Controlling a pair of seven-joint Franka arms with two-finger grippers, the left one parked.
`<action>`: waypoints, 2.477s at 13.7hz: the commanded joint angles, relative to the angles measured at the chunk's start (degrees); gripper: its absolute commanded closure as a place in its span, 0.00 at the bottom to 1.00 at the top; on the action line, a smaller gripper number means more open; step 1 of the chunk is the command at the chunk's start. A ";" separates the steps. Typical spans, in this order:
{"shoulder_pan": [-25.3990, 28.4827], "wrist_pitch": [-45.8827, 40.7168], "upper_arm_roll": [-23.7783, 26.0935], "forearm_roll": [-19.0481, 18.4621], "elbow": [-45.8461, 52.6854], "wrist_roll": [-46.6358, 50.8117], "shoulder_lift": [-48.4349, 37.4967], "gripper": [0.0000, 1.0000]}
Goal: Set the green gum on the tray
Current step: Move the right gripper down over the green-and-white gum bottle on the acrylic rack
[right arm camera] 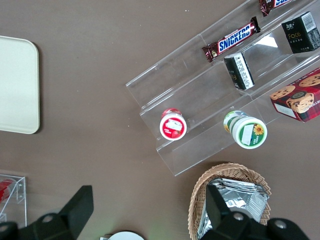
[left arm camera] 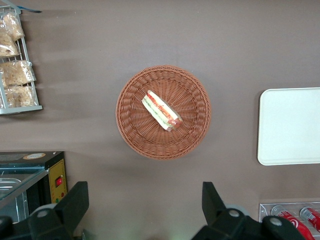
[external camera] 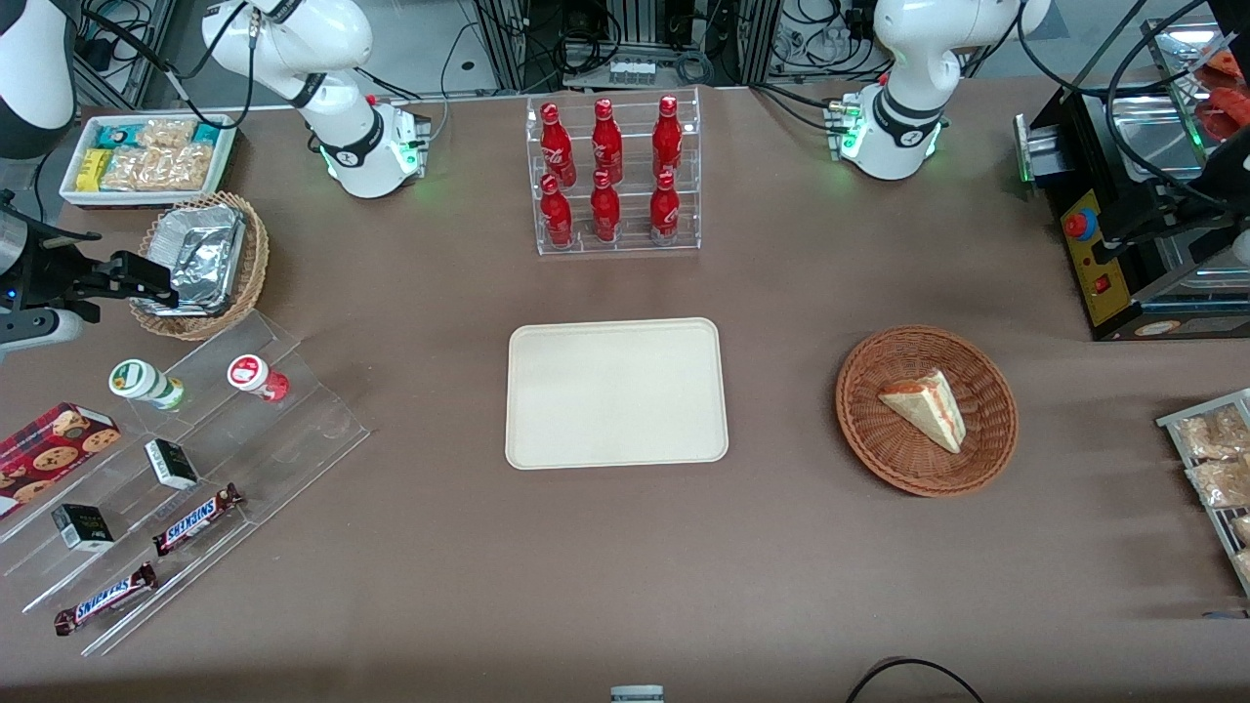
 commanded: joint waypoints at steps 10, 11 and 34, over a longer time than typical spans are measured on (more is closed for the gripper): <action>-1.01 0.28 -0.66 -0.51 0.15 -0.18 3.35 0.00; -1.27 0.20 -0.66 -0.51 0.06 -0.44 3.96 0.00; -15.87 31.65 -0.66 1.16 -18.47 -51.69 6.43 0.00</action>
